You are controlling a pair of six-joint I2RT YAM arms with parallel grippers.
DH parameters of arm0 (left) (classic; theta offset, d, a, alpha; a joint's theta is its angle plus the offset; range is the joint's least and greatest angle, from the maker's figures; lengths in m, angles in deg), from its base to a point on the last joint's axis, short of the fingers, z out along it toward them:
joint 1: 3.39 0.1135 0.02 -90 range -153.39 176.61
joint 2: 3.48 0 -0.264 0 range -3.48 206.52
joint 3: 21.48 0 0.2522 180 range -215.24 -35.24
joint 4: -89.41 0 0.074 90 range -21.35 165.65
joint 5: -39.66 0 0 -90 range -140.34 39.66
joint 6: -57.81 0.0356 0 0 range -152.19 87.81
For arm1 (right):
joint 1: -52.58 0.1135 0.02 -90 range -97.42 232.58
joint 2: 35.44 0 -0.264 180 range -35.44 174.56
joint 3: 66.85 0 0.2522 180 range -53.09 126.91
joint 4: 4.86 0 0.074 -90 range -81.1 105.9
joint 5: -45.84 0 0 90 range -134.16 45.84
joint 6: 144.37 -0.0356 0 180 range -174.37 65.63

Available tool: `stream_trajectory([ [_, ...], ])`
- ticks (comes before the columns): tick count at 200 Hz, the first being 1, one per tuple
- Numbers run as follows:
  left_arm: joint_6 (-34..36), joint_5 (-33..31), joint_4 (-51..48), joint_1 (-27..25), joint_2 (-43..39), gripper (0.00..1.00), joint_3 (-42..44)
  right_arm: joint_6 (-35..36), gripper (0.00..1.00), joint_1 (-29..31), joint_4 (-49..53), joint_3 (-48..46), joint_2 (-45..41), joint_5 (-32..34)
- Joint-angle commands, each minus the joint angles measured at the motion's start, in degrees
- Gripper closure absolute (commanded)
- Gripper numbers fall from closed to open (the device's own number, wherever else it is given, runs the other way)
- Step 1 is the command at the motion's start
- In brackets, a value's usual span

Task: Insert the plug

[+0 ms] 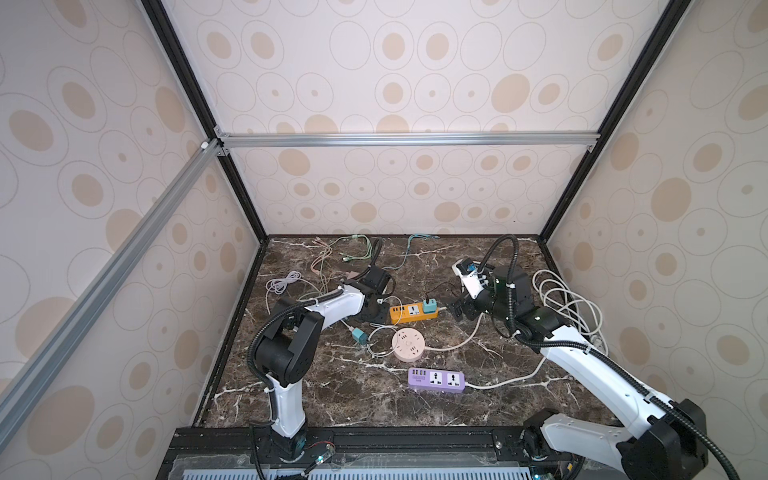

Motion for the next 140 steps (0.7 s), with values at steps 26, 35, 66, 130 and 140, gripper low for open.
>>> stream_trajectory([
  [26,1.7,-1.5,-1.4,-0.7,0.9,0.6,-1.7,-3.2,0.0,0.1,-4.5,0.2,-1.1,4.2],
  [35,1.6,-1.8,-1.3,-0.7,0.9,0.62,-1.4,-3.4,0.0,0.1,-4.6,0.2,-1.0,4.1],
  [66,1.8,-2.9,-0.1,-0.7,-0.6,0.75,-0.1,-4.3,0.0,0.1,-5.3,0.4,-0.3,3.1],
  [130,0.7,-5.0,5.3,-0.4,-7.7,1.0,4.1,-8.3,0.0,0.1,-6.3,1.3,1.0,-0.2],
  [140,0.4,-5.7,6.3,-0.2,-9.7,1.0,5.0,-9.1,0.0,0.1,-5.8,1.9,1.4,-0.2],
])
